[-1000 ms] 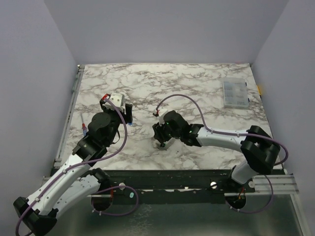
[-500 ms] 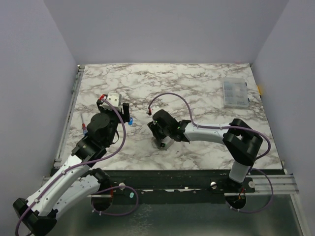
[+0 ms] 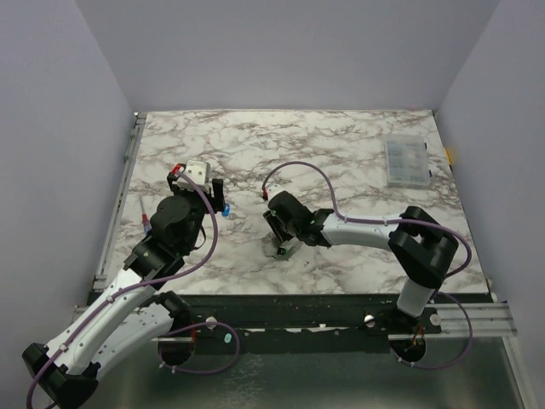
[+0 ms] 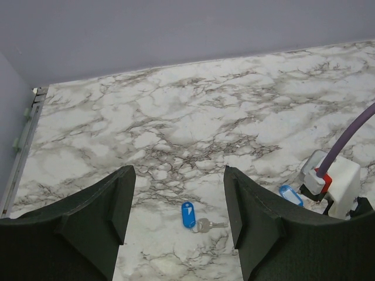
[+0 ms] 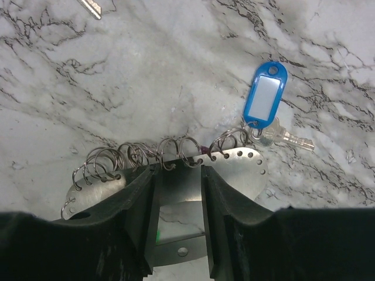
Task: Put the keys on the keyring
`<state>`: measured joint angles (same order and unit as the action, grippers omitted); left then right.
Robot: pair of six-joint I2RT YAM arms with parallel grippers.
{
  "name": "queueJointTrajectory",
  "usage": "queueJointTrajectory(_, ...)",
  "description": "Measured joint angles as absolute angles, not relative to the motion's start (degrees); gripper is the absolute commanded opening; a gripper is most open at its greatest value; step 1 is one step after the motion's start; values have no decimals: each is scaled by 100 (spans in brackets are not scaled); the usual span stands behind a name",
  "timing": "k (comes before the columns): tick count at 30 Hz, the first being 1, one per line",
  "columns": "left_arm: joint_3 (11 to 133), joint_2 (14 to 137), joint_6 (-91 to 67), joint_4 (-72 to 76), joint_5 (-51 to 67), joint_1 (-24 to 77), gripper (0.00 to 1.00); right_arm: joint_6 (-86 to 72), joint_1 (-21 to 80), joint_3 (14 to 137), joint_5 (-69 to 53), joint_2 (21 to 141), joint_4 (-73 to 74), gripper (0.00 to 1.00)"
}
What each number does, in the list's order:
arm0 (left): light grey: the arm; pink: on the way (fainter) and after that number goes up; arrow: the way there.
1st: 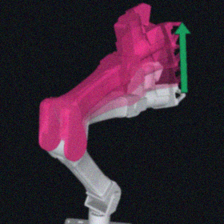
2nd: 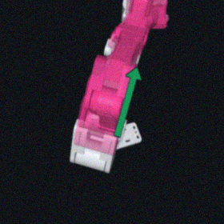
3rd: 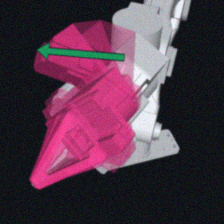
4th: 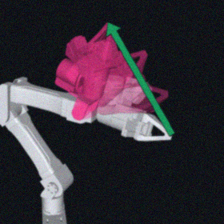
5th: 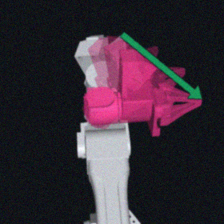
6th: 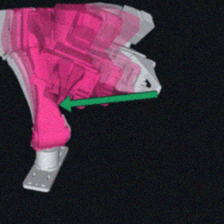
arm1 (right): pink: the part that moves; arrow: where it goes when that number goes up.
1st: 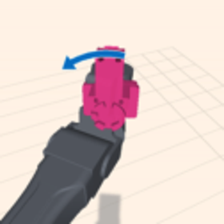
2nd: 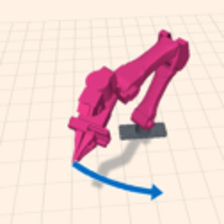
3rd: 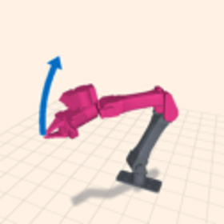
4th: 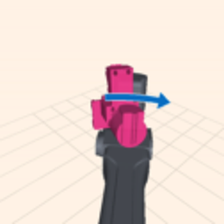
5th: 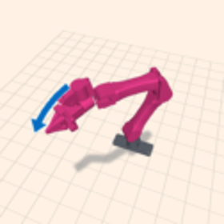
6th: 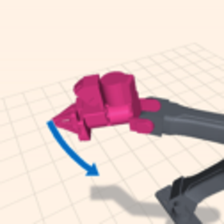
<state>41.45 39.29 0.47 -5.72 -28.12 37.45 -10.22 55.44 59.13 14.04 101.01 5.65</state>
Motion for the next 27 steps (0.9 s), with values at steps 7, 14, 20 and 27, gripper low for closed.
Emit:
queueJointTrajectory(7,4145,3933,47,-572,-2812,3745,68,-801,5463,5736,1437,9872,561,37)
queueJointTrajectory(14,4145,3946,47,-574,-2812,3745,68,-554,5437,5736,1492,9874,563,36)
queueJointTrajectory(20,4145,3977,47,-578,-2812,3745,68,-388,5437,5739,1538,9902,561,36)
queueJointTrajectory(27,4143,3990,47,-585,-2812,3745,68,-261,5437,5758,1474,10090,563,36)
